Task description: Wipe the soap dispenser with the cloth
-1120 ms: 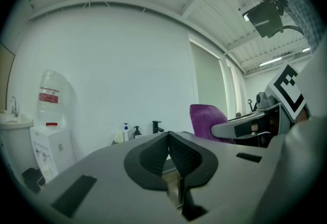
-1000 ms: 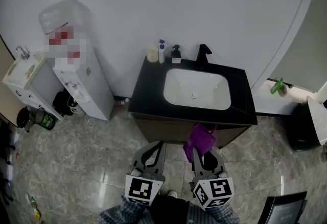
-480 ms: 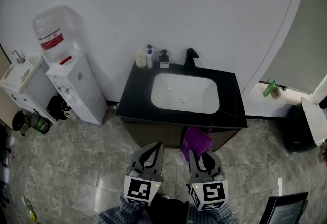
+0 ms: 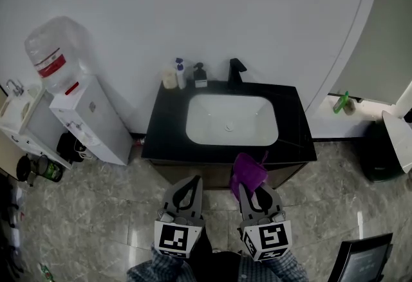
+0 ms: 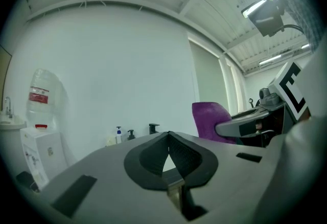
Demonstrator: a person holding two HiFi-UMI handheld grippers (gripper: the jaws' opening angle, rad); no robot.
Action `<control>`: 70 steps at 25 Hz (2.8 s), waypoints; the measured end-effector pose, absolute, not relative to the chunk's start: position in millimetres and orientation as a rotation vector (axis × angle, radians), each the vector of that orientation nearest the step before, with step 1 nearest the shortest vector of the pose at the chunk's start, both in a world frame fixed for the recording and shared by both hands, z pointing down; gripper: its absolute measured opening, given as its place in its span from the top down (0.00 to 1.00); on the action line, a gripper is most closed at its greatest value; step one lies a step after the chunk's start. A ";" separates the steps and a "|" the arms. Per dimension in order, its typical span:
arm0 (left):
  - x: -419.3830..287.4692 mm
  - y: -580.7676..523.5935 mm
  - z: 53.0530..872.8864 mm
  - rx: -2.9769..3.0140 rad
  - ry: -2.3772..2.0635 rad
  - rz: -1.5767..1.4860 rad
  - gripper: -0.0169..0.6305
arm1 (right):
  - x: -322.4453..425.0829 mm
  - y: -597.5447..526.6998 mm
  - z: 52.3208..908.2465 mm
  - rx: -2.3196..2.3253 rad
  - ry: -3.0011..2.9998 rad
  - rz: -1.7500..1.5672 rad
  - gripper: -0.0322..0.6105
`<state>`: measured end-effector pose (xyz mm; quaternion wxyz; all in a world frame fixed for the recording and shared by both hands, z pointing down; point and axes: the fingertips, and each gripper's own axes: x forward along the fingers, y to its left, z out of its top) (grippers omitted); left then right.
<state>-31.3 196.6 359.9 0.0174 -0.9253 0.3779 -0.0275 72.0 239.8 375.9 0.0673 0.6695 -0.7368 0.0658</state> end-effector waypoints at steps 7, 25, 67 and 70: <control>-23.1 84.4 370.5 -2.902 1.143 -0.119 0.97 | 80.0 131.7 383.3 2.042 -2.183 0.228 0.83; -4.6 -134.2 392.3 -2.995 1.095 -0.186 0.97 | 97.8 -101.3 411.8 2.002 -2.114 0.443 0.83; -16.2 -225.0 400.8 -2.845 1.525 -0.253 0.97 | 167.9 -369.8 535.1 1.641 -2.040 0.670 0.83; -10.9 -220.1 401.7 -2.847 1.481 -0.271 0.97 | 175.9 -368.1 555.6 1.663 -2.003 0.750 0.83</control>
